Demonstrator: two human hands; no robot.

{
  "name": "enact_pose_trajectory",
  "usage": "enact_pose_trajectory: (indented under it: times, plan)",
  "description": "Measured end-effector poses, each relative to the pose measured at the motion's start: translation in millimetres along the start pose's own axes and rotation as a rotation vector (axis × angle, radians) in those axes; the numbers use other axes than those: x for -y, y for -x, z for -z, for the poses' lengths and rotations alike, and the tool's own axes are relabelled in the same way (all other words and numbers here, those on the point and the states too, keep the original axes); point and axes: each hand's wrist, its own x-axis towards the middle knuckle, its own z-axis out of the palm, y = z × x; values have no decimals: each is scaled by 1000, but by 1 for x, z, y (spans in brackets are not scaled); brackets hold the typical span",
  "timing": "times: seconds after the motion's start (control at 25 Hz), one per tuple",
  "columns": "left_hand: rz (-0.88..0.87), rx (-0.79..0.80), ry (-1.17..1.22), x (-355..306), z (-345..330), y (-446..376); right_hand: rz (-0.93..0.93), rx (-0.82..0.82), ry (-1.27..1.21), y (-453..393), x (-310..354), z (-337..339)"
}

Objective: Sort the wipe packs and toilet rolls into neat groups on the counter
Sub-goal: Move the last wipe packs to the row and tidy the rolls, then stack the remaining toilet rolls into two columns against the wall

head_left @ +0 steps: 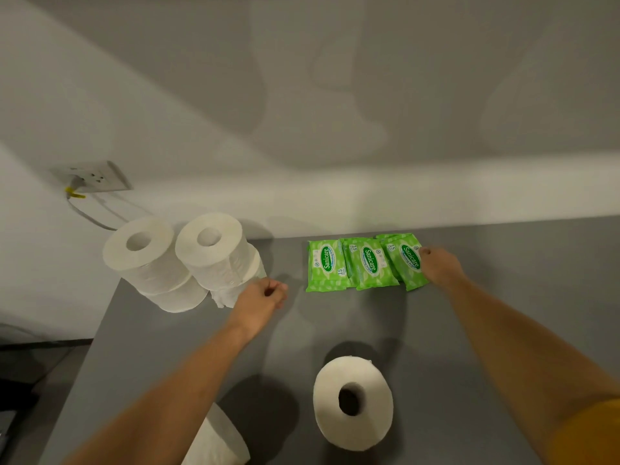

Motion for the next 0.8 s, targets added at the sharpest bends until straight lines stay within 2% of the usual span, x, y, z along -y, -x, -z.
enact_pose_trajectory:
  times: [0.16, 0.4, 0.68, 0.8]
  plan:
    - [-23, 33, 7, -2, 6, 19, 73, -49, 54, 24, 12, 7]
    - [-52, 104, -9, -2, 6, 60, 80, 23, -99, 80, 25, -1]
    - [-102, 288, -162, 12, -12, 111, 142, 103, -127, 148, 28, -29]
    - [-97, 428, -114, 29, -28, 129, 142, 109, -141, 168, 28, -35]
